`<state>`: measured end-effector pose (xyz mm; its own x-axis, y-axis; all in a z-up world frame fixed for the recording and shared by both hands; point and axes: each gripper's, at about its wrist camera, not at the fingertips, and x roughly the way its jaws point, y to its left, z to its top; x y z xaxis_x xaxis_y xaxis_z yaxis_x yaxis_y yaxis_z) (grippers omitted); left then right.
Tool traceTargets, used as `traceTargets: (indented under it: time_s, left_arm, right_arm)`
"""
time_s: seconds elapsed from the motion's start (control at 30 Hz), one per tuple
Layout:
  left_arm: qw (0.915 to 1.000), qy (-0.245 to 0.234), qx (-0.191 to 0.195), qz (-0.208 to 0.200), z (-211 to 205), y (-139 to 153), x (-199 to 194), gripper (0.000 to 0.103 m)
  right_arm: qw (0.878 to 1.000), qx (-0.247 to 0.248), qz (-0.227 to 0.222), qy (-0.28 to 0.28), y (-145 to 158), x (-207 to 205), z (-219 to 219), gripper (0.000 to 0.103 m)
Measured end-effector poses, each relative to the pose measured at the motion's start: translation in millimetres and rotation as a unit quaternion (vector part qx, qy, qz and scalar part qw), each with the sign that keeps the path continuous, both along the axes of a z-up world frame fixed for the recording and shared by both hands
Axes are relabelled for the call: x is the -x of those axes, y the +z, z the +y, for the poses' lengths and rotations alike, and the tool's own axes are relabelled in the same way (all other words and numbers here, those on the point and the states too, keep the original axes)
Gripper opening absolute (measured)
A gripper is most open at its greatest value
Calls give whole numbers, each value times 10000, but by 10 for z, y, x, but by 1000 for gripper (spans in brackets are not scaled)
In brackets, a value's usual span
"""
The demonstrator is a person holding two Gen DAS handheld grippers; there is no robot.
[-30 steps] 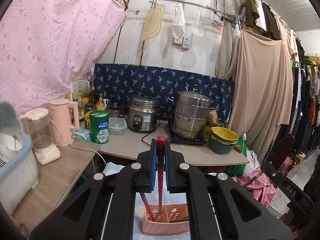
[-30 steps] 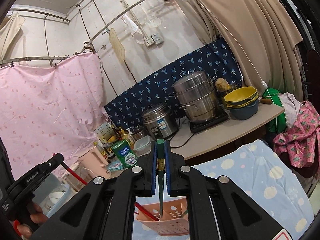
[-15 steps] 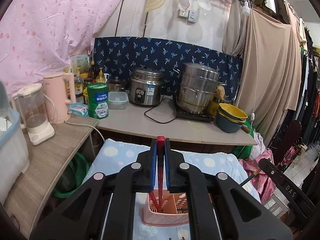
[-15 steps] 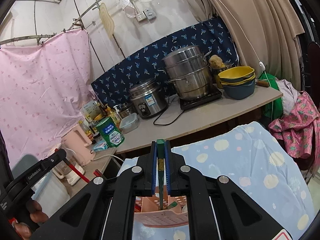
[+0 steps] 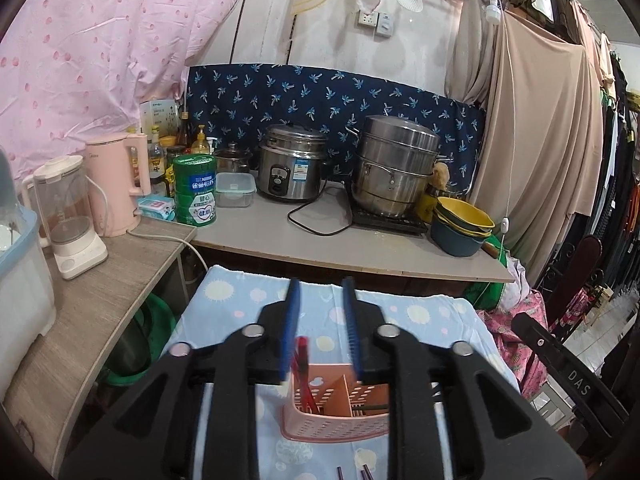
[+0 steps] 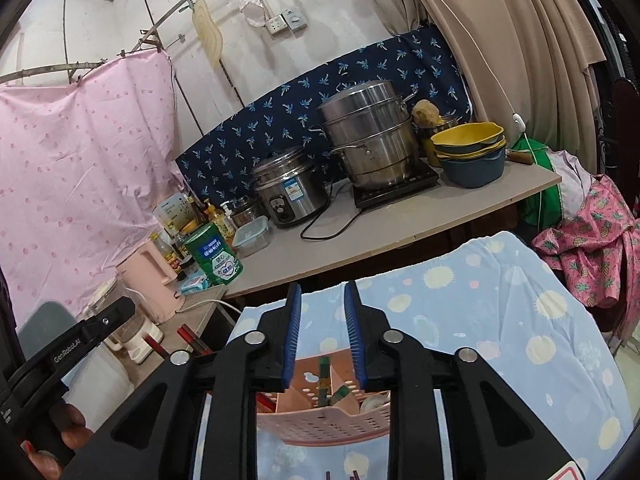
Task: Organize utensils
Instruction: 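Carry the green and red chopsticks into the basket and open both tools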
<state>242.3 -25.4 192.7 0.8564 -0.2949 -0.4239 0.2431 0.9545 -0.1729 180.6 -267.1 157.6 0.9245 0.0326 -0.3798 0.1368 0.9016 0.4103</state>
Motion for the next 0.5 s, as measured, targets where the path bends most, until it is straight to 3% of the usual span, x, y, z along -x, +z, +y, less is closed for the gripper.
traceTargets:
  time_s: [0.03,0.1,0.5]
  left_arm:
    - [10000,24,3,-7,4,0,6,38]
    - [10000,76,4,-10,19,-6,28,44]
    - [9997,115,-134,161,74,-166,254,44]
  right_arm:
    - [10000,4,-4,-1,2,12,1,27]
    - [10000,14,-13,11,8,36,3,27]
    - [9999,86,19,100,-66,394,62,29]
